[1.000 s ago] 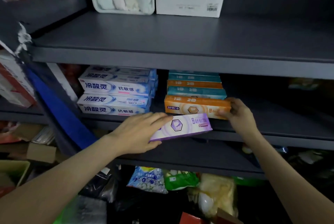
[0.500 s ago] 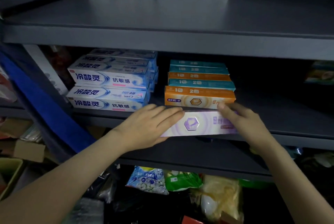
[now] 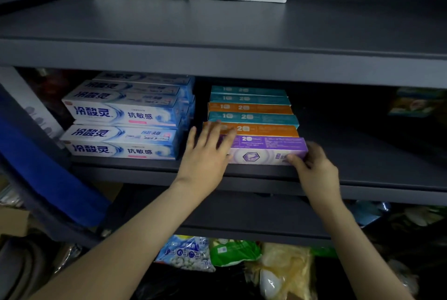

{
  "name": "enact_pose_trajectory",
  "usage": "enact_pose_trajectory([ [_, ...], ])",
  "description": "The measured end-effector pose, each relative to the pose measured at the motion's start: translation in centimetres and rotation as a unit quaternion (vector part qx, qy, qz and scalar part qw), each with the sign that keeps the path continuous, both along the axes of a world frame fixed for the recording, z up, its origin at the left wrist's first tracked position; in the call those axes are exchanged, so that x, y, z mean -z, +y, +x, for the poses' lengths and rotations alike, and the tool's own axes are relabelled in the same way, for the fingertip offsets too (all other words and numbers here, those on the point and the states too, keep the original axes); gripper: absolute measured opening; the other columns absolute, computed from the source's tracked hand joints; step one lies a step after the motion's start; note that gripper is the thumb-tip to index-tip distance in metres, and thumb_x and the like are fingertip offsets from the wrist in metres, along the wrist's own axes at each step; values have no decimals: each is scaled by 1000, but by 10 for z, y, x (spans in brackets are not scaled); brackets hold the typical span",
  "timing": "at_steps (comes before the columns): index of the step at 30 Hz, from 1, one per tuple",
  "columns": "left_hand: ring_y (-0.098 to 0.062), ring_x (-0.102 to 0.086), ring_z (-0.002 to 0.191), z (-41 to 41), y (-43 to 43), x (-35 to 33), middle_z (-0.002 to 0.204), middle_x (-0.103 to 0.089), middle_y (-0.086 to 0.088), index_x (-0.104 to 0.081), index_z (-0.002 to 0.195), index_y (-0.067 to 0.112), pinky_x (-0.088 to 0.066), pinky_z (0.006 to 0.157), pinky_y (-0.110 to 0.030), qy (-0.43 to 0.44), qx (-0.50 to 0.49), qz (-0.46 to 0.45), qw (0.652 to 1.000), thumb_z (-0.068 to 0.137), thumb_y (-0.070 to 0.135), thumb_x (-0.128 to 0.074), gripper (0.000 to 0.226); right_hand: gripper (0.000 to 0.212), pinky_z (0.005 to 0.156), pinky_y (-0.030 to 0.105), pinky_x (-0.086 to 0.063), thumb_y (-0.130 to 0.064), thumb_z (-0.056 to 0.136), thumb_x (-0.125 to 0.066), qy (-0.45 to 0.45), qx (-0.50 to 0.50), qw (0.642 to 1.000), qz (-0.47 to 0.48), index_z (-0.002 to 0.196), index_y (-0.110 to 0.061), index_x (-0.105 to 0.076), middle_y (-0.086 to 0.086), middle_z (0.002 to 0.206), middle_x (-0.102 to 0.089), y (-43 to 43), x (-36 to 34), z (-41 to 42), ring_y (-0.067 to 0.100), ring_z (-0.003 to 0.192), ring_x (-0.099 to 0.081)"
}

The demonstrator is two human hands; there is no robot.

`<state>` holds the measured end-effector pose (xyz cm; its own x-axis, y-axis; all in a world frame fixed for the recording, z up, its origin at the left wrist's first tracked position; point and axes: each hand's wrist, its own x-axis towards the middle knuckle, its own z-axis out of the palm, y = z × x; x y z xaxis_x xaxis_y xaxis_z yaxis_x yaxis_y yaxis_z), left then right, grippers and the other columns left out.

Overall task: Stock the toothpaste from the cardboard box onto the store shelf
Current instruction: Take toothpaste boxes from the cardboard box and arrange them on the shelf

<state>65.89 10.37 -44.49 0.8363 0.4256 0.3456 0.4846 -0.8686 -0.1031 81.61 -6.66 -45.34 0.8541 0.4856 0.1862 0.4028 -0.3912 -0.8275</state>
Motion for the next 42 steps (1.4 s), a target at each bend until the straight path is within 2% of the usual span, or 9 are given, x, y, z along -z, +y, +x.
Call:
enact_pose_trajectory([
  [2, -43, -46, 129, 4, 1, -1, 135, -51, -25, -49, 136, 2, -37, 106, -54, -1, -18, -42, 999, 80, 25, -74, 65, 43, 79, 29, -41, -25, 91, -63, -34, -2, 998, -43, 132, -13, -52, 13, 111, -66, 5, 4, 1, 31, 104, -59],
  [5, -34, -9, 147, 7, 3, -6, 158, -18, -17, -16, 152, 4, -11, 119, -39, 50, -20, -104, 993, 97, 18, -50, 66, 46, 77, 24, -34, -24, 92, -61, -24, -22, 998, -60, 136, -15, -49, 14, 111, -63, 9, 6, -1, 32, 108, -55],
  [10, -25, 8, 149, 2, -28, -43, 162, 4, -7, 4, 154, 12, 7, 118, -47, 83, -70, -161, 981, 97, 32, -43, 76, 70, 100, 33, -36, -15, 89, -65, 38, -24, 995, -86, 148, -8, -28, 17, 137, -50, -17, -23, -11, 32, 129, -43],
  [13, -29, 1, 149, -2, -94, -74, 161, 1, -13, -3, 154, 11, 0, 121, -45, 48, -36, -197, 979, 100, 37, -37, 69, 60, 103, 31, -34, -8, 89, -63, 34, -1, 995, -99, 143, -3, -37, 17, 139, -49, -73, -65, -36, 31, 128, -46],
  [18, -25, -24, 143, 4, -238, -127, 159, -20, -9, -17, 153, 14, -13, 117, -34, 76, 137, -274, 949, 102, 41, -34, 60, 44, 90, 24, -38, -8, 86, -66, -17, -3, 982, -188, 128, -7, -54, 8, 118, -57, -217, -132, -74, 26, 115, -54],
  [28, -25, -31, 140, 111, -511, -254, 155, -30, -7, -25, 152, 16, -26, 113, -38, 79, 402, -217, 886, 101, 44, -39, 60, 37, 92, 23, -40, -21, 91, -62, -106, 207, 952, -200, 126, -12, -55, 5, 119, -58, -496, -262, -50, 21, 113, -55],
  [31, -25, -32, 140, 145, -598, -275, 155, -30, -8, -26, 151, 15, -27, 113, -38, 66, 426, -195, 881, 101, 45, -38, 60, 36, 88, 17, -35, -21, 91, -62, -125, 261, 939, -184, 126, -14, -56, 3, 120, -57, -584, -284, -31, 18, 114, -53],
  [36, -27, -33, 138, 197, -731, -307, 153, -33, -12, -29, 149, 13, -25, 113, -36, 26, 430, -168, 887, 100, 43, -41, 59, 31, 86, 29, -41, -16, 87, -65, -157, 301, 925, -170, 117, -7, -60, 9, 111, -61, -719, -314, 14, 25, 105, -56],
  [42, -28, -14, 146, 267, -821, -342, 155, -28, -14, -32, 148, 12, -10, 119, -40, -1, 405, -77, 911, 98, 49, -37, 62, 31, 80, 21, -37, -17, 87, -65, -178, 270, 930, -176, 116, -10, -59, 5, 107, -61, -829, -332, 86, 22, 102, -56],
])
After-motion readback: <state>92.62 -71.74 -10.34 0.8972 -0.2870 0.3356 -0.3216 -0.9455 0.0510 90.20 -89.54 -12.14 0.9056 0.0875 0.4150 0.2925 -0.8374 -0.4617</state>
